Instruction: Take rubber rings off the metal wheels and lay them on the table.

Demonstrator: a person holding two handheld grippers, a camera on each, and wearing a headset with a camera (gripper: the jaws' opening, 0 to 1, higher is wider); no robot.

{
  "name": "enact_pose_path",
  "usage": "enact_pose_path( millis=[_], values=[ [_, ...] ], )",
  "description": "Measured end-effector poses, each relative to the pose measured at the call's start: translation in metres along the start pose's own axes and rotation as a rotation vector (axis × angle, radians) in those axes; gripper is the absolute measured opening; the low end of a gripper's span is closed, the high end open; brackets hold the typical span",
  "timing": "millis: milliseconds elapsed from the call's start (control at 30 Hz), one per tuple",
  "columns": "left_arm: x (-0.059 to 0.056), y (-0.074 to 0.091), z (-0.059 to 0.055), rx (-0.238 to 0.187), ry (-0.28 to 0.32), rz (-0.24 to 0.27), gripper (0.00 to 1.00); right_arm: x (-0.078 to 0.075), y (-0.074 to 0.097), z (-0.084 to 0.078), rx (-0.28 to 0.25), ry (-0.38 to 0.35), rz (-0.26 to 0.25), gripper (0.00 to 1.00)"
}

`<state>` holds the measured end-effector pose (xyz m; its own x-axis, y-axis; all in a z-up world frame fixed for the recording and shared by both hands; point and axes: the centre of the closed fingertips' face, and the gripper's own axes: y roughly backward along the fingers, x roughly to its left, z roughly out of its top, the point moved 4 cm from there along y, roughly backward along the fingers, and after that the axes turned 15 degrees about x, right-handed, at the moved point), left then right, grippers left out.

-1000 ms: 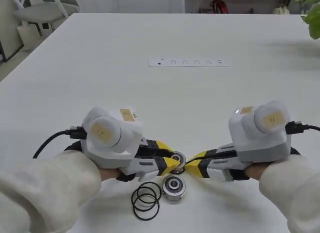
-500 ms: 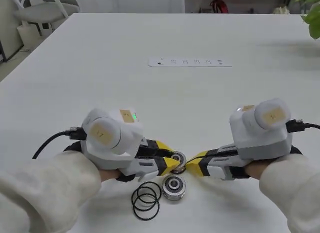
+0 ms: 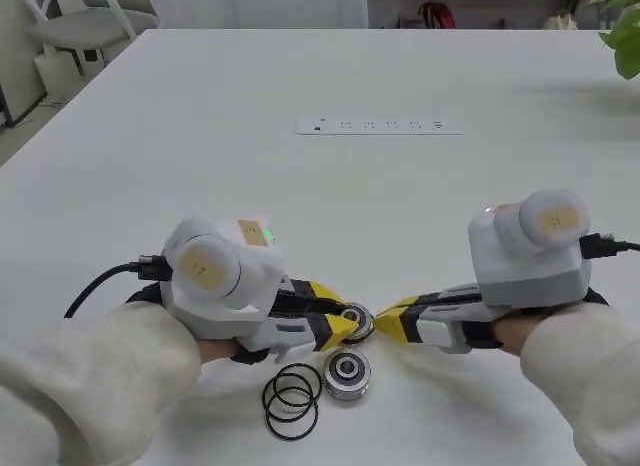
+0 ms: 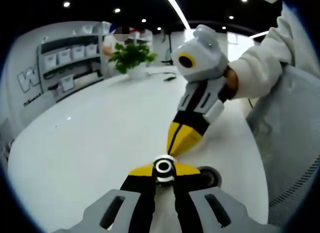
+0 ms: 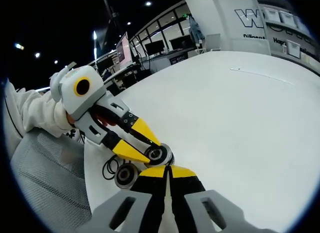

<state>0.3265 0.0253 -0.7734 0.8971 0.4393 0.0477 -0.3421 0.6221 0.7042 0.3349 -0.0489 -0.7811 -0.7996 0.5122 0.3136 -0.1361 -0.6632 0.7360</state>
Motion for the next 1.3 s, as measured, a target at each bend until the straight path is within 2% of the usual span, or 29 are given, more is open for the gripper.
enact_pose_path(
  millis=[467, 767, 1300],
  values=[
    [0.0003, 0.0002, -0.0008, -0.02, 0.013, -0.007, 0.14, -0.0011, 0.0007, 0.0, -0.009, -0.039, 0.018, 0.0],
    [0.0005, -0.0001, -0.0009, -0.032, 0.018, -0.009, 0.14, -0.0027, 0.0025, 0.0005, -0.034, -0.132, 0.062, 0.0],
    [-0.0001, -0.0001, -0.0011, -0.041, 0.03, -0.011, 0.14, 0.0003, 0.0031, 0.0026, -0.034, -0.154, 0.073, 0.0]
  ],
)
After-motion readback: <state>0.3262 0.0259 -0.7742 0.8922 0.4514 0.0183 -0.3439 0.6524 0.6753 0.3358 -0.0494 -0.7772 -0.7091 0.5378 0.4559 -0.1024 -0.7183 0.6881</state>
